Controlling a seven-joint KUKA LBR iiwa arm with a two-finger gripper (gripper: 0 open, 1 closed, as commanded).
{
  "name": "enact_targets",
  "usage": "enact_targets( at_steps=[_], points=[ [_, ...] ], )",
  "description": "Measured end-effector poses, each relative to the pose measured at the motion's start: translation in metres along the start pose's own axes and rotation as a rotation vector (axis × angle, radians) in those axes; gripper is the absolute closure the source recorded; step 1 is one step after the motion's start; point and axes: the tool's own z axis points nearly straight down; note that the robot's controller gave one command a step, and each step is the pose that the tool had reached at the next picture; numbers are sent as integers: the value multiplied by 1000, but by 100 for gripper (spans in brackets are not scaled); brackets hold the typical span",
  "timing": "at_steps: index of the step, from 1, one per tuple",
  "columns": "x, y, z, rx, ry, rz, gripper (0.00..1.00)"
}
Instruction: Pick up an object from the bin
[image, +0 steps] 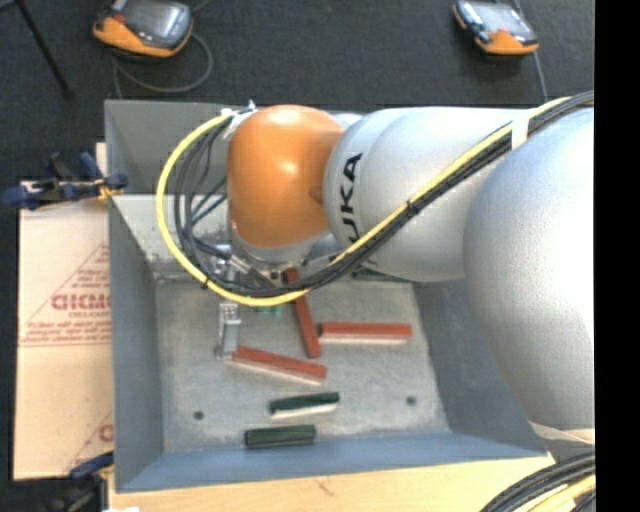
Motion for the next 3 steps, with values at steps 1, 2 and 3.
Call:
enact_targets(
  at_steps=[1, 2, 3],
  points=[
    [68, -61, 52, 5, 5, -27, 0],
    [13, -110, 121, 4, -6, -25, 0],
    [14, -105, 117, -1, -7, -27, 100]
  ],
)
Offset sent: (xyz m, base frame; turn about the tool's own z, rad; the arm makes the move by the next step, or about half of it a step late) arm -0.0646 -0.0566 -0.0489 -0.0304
